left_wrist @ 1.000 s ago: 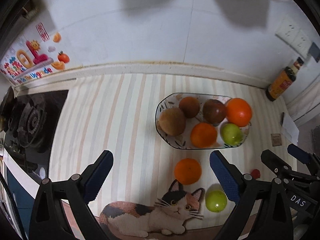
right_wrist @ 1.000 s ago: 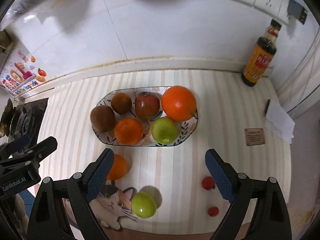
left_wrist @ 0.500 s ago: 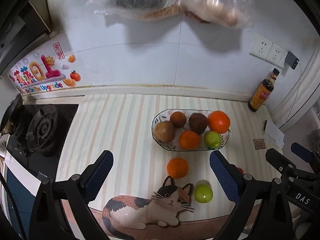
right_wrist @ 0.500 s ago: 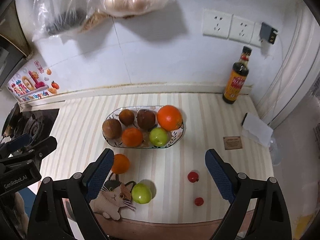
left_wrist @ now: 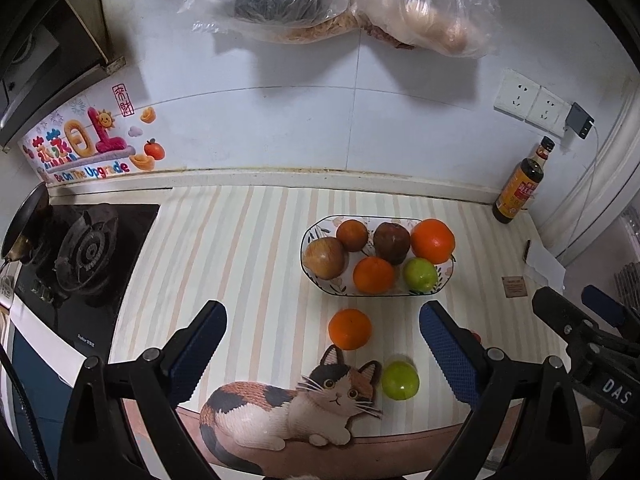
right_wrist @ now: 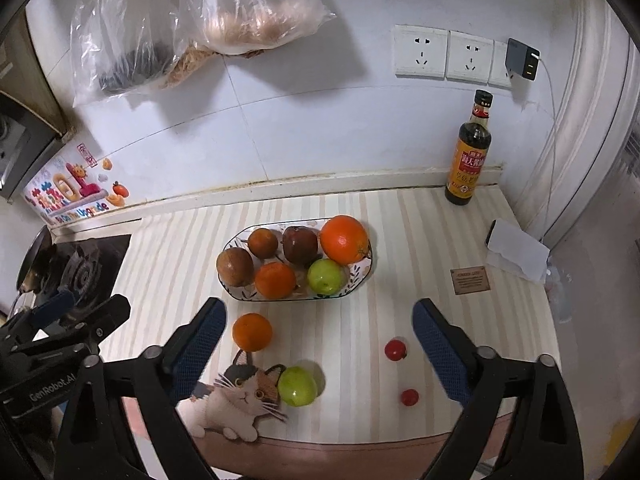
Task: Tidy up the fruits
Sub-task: 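Open both grippers and lift them away from the plate, then grasp the green apple with the right gripper while the left gripper grasps the tangerine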
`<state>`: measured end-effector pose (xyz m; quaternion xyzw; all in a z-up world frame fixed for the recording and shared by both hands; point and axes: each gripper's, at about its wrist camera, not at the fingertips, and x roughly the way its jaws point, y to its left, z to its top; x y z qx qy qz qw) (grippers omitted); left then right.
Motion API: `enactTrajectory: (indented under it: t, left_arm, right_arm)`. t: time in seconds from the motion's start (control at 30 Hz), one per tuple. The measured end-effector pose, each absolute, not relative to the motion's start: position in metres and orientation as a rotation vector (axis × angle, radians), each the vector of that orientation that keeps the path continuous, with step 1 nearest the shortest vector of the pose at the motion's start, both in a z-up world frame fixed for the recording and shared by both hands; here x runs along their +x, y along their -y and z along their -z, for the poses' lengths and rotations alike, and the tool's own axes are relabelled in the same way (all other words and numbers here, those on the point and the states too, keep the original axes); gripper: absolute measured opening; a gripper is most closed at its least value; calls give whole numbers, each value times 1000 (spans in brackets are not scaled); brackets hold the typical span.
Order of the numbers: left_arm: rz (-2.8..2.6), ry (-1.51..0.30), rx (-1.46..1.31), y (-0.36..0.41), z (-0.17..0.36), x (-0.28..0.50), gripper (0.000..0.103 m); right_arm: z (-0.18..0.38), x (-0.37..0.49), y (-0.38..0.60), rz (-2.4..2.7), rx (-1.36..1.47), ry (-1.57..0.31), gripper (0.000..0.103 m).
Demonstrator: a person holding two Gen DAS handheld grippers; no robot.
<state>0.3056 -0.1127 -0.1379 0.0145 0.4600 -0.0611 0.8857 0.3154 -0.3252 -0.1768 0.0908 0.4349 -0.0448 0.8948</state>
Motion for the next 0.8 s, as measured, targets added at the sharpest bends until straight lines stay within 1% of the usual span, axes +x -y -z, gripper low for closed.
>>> enactTrajectory:
  t: [0.17, 0.27, 0.4, 0.53, 0.73, 0.8]
  left_arm:
    - [121, -983, 50, 118, 150, 314, 101]
    - [109, -1008, 67, 121, 165, 320, 101]
    - [87, -1099, 86, 118, 199, 333, 101]
    - [49, -1190, 95, 108, 234, 341, 101]
    - [8, -1290, 105, 100, 271, 351, 101]
    - [10, -1308, 102, 101, 276, 357, 101]
  right_arm:
    - [191, 323, 329, 84, 223, -918, 99]
    - [215, 335, 331, 65, 255, -984, 99]
    - [273, 352, 331, 8, 324, -1132, 99]
    - [343, 364, 323, -52, 395, -1300, 99]
    - [413, 370, 305, -96, 405, -1461, 99]
    - [425, 370, 299, -108, 393, -1480, 96]
